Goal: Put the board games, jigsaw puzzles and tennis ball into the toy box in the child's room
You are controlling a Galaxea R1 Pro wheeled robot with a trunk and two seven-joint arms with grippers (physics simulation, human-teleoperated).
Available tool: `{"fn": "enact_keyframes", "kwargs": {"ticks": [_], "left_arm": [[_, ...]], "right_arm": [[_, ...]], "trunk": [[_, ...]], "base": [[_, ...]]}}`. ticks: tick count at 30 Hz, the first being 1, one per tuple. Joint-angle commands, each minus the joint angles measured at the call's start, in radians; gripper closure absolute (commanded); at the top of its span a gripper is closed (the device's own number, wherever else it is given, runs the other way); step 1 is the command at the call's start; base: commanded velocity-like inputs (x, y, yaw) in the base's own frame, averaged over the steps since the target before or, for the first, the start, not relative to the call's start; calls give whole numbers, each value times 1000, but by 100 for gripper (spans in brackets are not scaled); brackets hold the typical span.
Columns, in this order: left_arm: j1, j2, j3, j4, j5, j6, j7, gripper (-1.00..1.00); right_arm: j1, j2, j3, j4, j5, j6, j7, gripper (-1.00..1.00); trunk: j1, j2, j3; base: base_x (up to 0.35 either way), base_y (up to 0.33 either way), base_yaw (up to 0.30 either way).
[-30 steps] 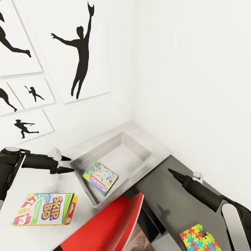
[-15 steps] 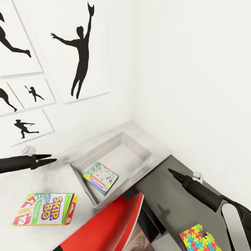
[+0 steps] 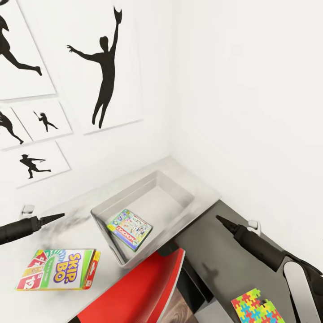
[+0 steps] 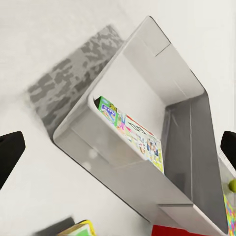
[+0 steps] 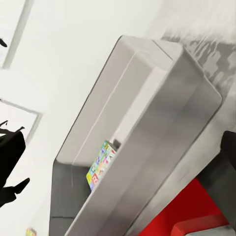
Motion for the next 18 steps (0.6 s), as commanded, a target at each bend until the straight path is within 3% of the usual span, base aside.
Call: {"fn": "enact_keyframes", "kwargs": {"ticks": [1,9,18], "left_arm": [[-1,-1,4,0,-10,10,-9,-100],[-1,-1,7,4,-10,9,-9,-100],[-1,-1,7,4,-10,9,-9,-100]], "right_arm": [[-1,0,0,0,0,5,2,-100],[-1,4,3,0,6,-5,2,-100],[-1,5,4,0,7,-6,2,-100]], "trunk": [[0,-2,0],[0,-2,12],[0,-2,27]], "base": [[-83,0,0],[-123,0,0],[-15,0,0]]}}
